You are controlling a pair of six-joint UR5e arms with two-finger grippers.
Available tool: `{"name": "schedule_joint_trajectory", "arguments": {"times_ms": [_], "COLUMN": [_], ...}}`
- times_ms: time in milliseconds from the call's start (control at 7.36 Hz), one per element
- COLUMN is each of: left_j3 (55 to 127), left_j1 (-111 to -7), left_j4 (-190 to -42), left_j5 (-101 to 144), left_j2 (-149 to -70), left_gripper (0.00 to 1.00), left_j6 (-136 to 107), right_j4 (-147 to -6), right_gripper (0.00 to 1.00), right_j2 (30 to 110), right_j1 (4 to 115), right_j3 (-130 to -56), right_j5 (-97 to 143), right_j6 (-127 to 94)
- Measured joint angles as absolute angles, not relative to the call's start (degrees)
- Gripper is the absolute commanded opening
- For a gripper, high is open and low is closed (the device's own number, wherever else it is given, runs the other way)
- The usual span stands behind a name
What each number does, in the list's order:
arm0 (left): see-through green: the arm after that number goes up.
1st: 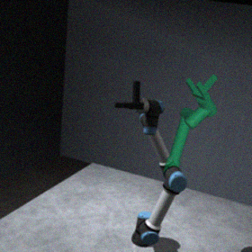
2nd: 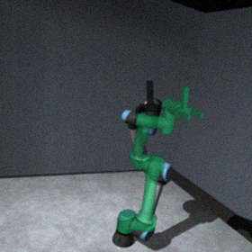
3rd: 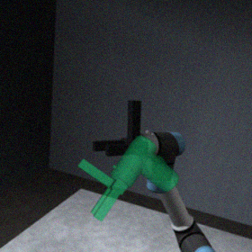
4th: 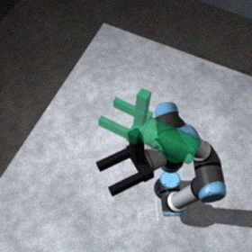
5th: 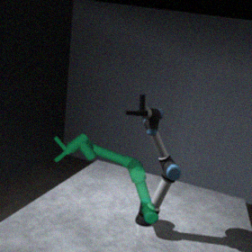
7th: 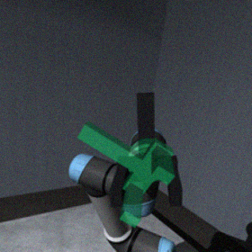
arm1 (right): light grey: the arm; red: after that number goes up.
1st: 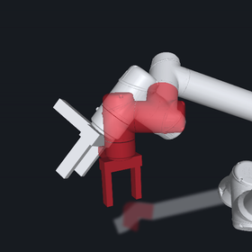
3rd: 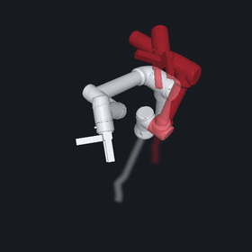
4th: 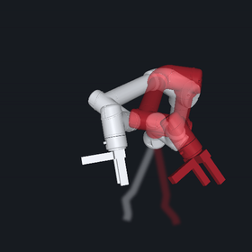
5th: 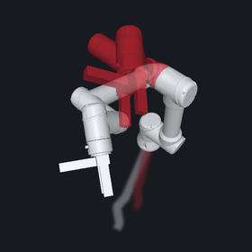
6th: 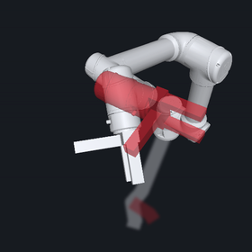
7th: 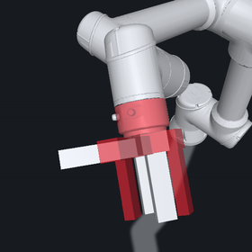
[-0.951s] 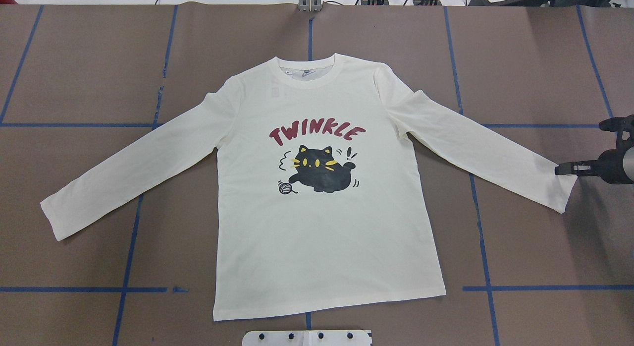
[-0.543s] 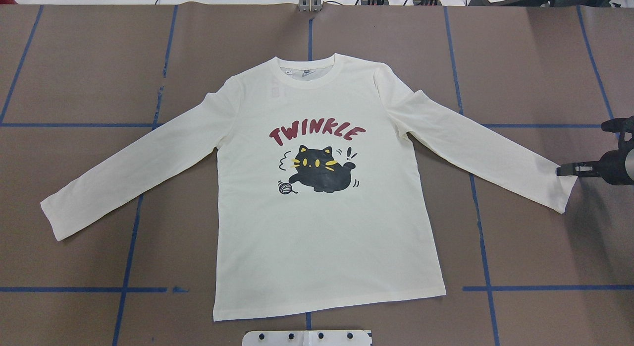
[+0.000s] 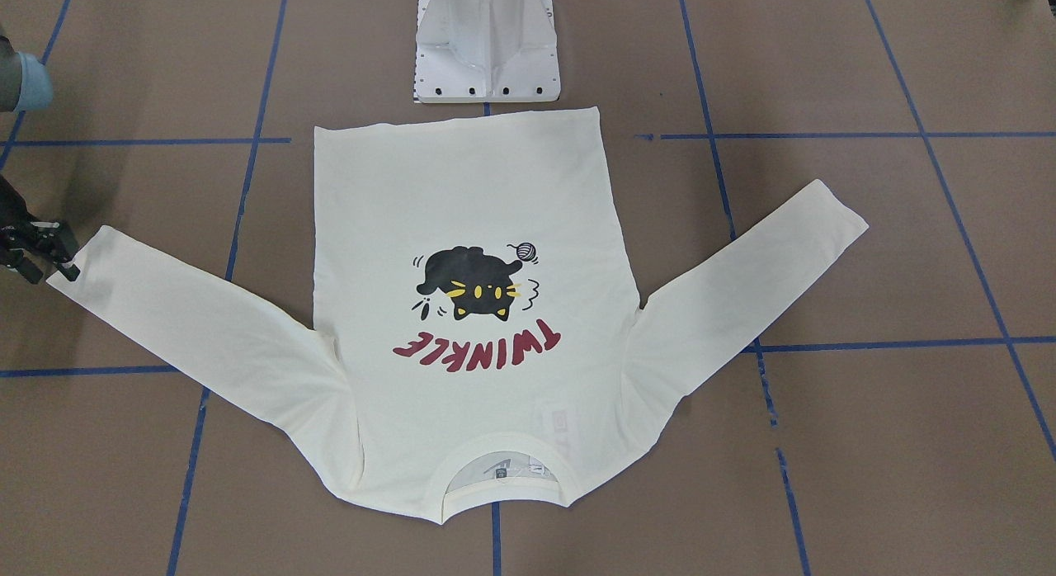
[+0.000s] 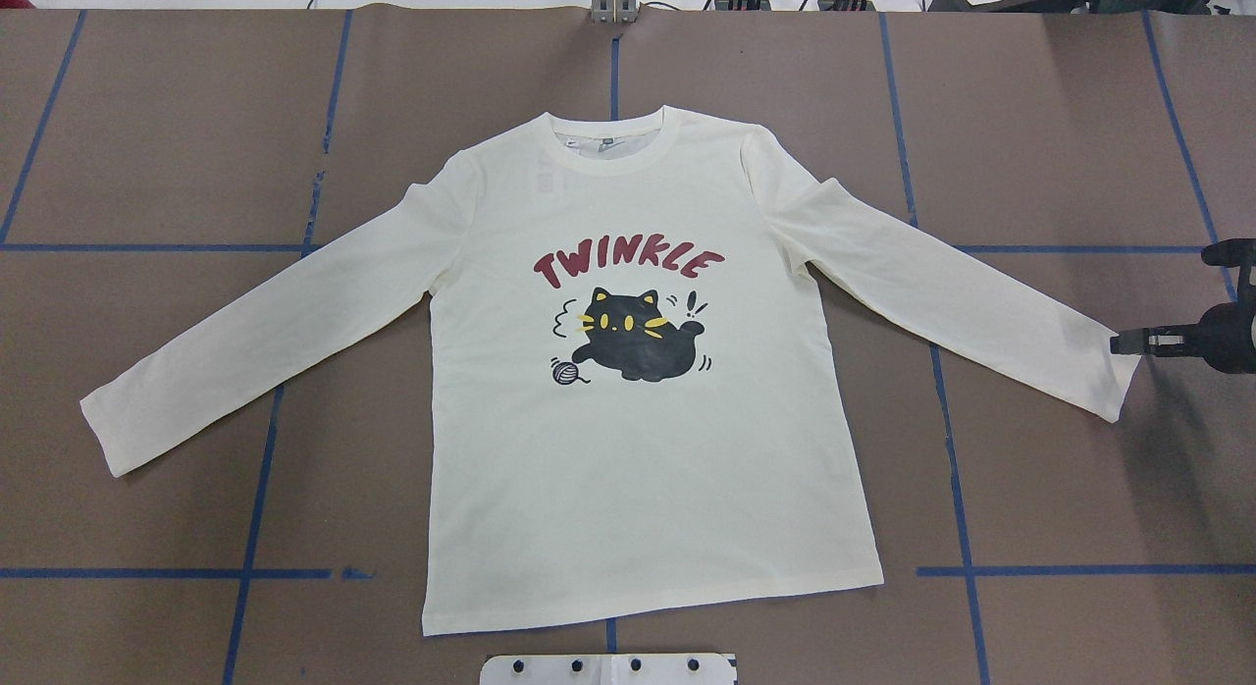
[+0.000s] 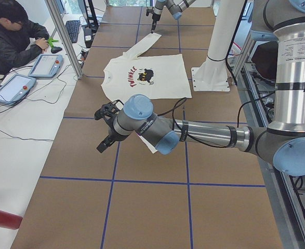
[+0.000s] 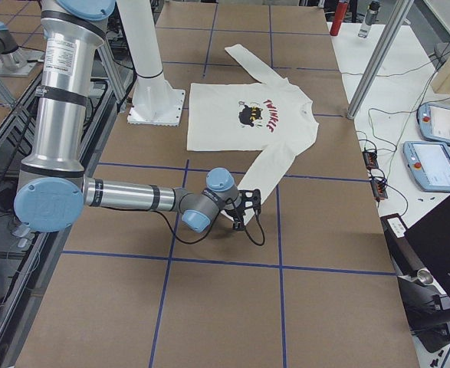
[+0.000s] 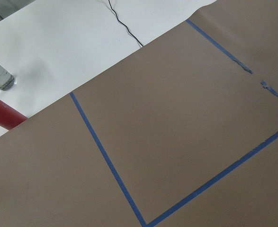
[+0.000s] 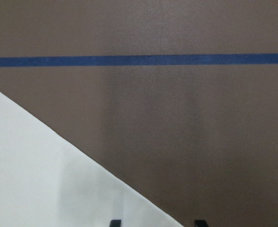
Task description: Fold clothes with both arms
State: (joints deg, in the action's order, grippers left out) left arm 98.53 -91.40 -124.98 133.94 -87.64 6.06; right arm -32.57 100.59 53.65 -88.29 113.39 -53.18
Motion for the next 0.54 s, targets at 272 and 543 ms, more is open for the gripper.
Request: {"name": "schedule_joint_trajectory", "arguments": {"times_ms": [272, 543], "left_j3": [98.5, 98.5], "left_j1": [-91.4, -91.4], "left_j4": [-125.0, -125.0], "left_j5": [133.9, 133.9], "left_j2": [-87.6, -87.6], "left_gripper": [1.0, 1.0], "left_j6": [6.1, 6.1], "right_j4": [-32.6, -32.6], "right_gripper": [0.58, 0.55], "right_j2": [100.6, 100.4], "right_j1": [53.6, 53.6], "right_j3": [-88.1, -87.9], "right_j5": [113.2, 113.2], "right_j6": [-53.2, -53.2]}}
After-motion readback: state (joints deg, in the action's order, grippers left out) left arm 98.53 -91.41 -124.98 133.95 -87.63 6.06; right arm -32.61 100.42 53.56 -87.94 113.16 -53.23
